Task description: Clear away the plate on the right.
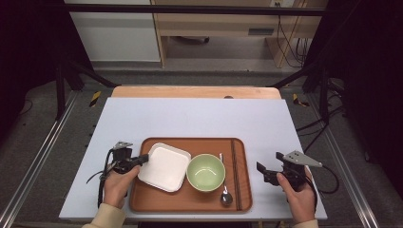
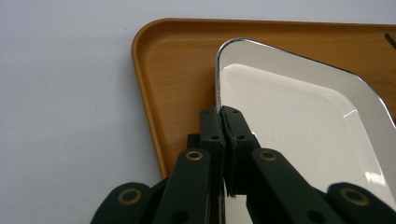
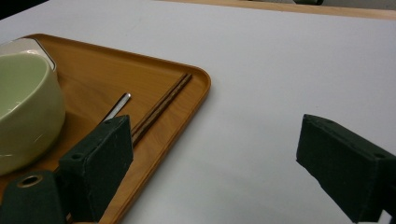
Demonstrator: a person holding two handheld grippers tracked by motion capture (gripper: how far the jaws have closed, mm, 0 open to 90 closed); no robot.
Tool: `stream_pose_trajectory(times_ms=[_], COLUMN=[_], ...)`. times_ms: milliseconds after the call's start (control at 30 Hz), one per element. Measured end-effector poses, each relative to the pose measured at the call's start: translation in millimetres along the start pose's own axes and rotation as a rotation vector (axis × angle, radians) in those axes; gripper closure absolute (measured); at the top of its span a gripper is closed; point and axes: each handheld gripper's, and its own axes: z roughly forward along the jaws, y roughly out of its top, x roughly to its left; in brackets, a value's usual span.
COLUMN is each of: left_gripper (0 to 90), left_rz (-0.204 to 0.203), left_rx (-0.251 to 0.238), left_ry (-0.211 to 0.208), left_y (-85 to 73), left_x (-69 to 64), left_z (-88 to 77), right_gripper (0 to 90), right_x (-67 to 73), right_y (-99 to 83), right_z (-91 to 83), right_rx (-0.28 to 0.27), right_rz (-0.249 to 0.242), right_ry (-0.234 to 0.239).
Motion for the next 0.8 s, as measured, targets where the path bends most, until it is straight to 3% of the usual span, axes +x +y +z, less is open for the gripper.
stream_pose_trajectory(times_ms=[167, 800], left_gripper=[86.3, 74.4], left_rz=[0.007, 0.098], left_rx=[-0.003, -0.040], left_ry=[0.004, 0.050], left_y=[-1.2, 3.4], left_x=[-0.2, -10.4], left_z=[-0.1, -4.0], right_gripper=[11.1, 10.8], right_x=[-0.3, 0.0], right_y=[-0.3, -0.2], right_z=[0.1, -0.6], right_rx=[0.002, 0.000], right_rz=[0.002, -0.005], right_ry=[0.003, -0.001])
